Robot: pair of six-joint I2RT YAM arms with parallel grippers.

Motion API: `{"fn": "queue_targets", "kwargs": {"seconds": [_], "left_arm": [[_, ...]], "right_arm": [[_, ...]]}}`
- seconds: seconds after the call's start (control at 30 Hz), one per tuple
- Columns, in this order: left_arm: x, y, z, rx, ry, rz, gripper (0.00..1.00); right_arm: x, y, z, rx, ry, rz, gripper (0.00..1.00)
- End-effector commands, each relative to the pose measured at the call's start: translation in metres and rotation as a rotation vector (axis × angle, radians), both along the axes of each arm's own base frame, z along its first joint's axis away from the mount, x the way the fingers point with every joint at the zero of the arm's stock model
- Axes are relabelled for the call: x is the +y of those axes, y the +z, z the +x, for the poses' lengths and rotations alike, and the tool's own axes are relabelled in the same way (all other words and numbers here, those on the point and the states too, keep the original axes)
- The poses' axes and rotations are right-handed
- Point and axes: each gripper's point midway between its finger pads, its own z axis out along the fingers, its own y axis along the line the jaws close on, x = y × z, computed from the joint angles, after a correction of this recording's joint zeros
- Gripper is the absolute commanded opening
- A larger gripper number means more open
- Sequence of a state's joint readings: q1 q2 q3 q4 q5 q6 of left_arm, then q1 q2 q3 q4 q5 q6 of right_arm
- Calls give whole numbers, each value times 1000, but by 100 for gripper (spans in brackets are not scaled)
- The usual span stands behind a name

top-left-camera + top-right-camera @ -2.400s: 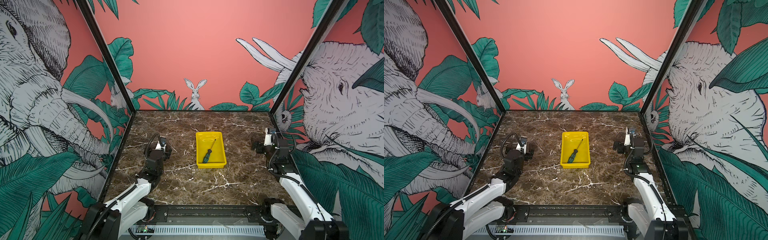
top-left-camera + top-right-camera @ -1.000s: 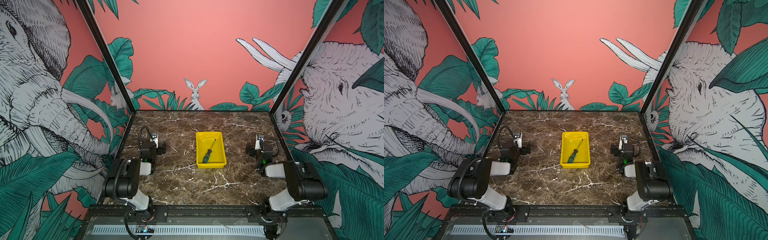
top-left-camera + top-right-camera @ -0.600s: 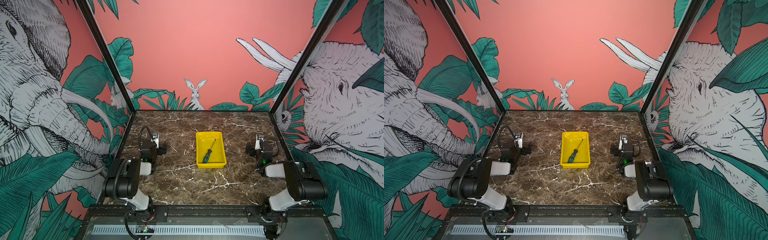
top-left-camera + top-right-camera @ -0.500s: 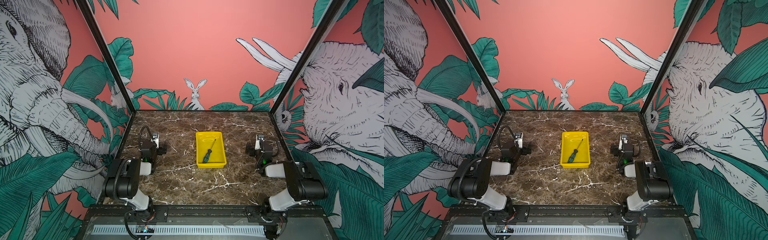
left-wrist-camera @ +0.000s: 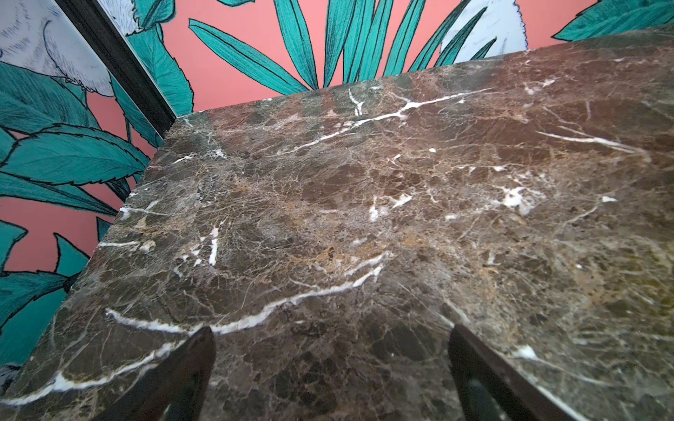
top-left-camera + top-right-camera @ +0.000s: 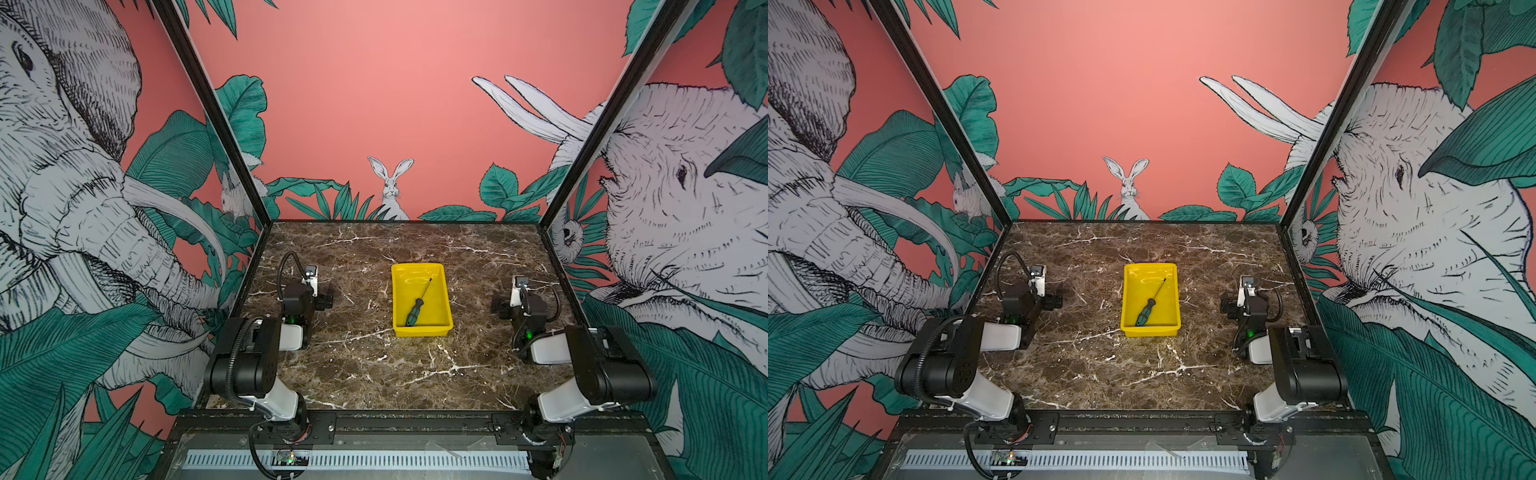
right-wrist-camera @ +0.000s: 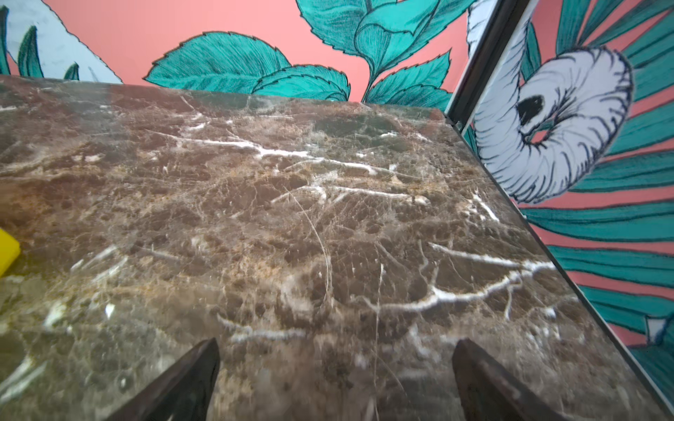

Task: Put the screwdriver in the bin
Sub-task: Reset both arms

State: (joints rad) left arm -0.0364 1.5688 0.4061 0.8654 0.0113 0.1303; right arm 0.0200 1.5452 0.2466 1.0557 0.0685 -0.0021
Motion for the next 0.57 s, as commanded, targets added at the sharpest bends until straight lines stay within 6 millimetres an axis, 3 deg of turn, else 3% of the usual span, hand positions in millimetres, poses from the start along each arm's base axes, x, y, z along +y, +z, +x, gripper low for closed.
{"fn": "queue_targets", "kwargs": {"seconds": [0.0, 0.27, 0.53], "left_arm": [[0, 9, 3, -22, -4, -12, 100], [0, 9, 3, -21, -3, -12, 100], [-1, 8, 3, -18, -5, -12, 100]], "right_arm": [[0, 30, 12, -128, -9, 0, 99], [9, 22, 28, -18, 21, -32, 99], [6, 18, 31, 12, 17, -9, 99]]}}
